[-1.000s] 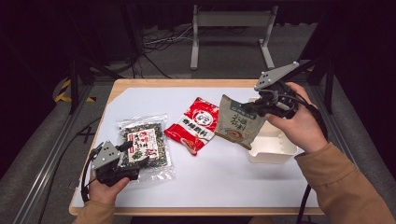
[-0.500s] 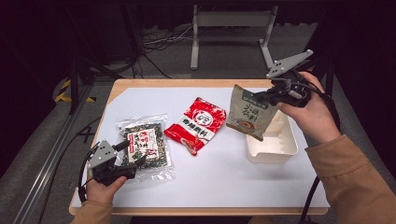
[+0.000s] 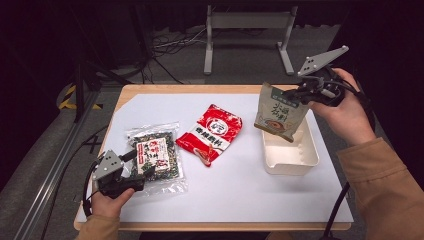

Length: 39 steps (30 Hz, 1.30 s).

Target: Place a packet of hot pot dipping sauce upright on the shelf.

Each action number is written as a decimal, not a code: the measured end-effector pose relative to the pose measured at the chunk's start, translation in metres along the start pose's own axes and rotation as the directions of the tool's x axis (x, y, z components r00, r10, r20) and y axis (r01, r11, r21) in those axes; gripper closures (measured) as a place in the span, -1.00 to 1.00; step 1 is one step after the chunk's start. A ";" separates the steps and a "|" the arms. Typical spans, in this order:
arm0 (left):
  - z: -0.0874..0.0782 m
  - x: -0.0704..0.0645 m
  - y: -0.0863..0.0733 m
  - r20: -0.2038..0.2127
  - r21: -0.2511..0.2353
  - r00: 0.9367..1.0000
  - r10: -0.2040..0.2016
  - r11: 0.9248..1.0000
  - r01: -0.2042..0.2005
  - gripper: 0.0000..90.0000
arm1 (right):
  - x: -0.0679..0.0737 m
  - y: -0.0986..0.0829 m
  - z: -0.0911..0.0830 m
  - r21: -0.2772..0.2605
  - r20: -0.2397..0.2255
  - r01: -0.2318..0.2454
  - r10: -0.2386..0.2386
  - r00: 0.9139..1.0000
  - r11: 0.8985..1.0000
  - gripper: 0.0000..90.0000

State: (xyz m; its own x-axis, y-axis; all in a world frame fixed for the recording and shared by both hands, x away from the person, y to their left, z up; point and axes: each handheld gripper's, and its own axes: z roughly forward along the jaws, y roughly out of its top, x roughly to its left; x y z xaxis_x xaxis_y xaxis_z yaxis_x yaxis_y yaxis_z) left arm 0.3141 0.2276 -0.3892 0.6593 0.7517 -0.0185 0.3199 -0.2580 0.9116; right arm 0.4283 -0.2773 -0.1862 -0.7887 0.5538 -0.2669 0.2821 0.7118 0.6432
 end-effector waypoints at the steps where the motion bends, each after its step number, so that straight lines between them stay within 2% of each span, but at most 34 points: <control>1: 0.000 0.000 0.000 0.000 0.001 1.000 0.000 1.000 0.000 -0.56 | -0.002 -0.001 -0.001 -0.001 0.004 0.000 0.000 1.000 1.000 1.00; 12: -0.002 0.000 -0.002 -0.010 0.005 1.000 -0.004 1.000 0.004 -0.55 | -0.022 -0.008 -0.005 -0.012 0.023 0.038 -0.037 0.999 0.999 1.00; 22: -0.011 0.000 -0.008 -0.037 0.007 0.999 -0.022 1.000 0.022 -0.56 | -0.044 -0.016 -0.002 -0.033 0.035 0.075 -0.074 0.997 0.997 1.00; 34: -0.016 0.000 -0.012 -0.052 0.012 0.998 -0.036 0.999 0.037 -0.56 | -0.068 -0.024 0.008 -0.050 0.030 0.125 -0.123 0.992 0.991 1.00; 39: -0.016 -0.001 -0.013 -0.053 0.016 0.998 -0.036 0.999 0.037 -0.55 | -0.078 -0.028 0.016 -0.046 0.028 0.171 -0.170 0.985 0.984 1.00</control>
State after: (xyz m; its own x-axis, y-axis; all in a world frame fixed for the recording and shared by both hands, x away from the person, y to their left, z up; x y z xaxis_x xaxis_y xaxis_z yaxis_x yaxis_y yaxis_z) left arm 0.2988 0.2402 -0.3940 0.6102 0.7917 -0.0293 0.3549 -0.2401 0.9036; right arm 0.4906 -0.3334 -0.1952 -0.8096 0.4369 -0.3920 0.1179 0.7753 0.6205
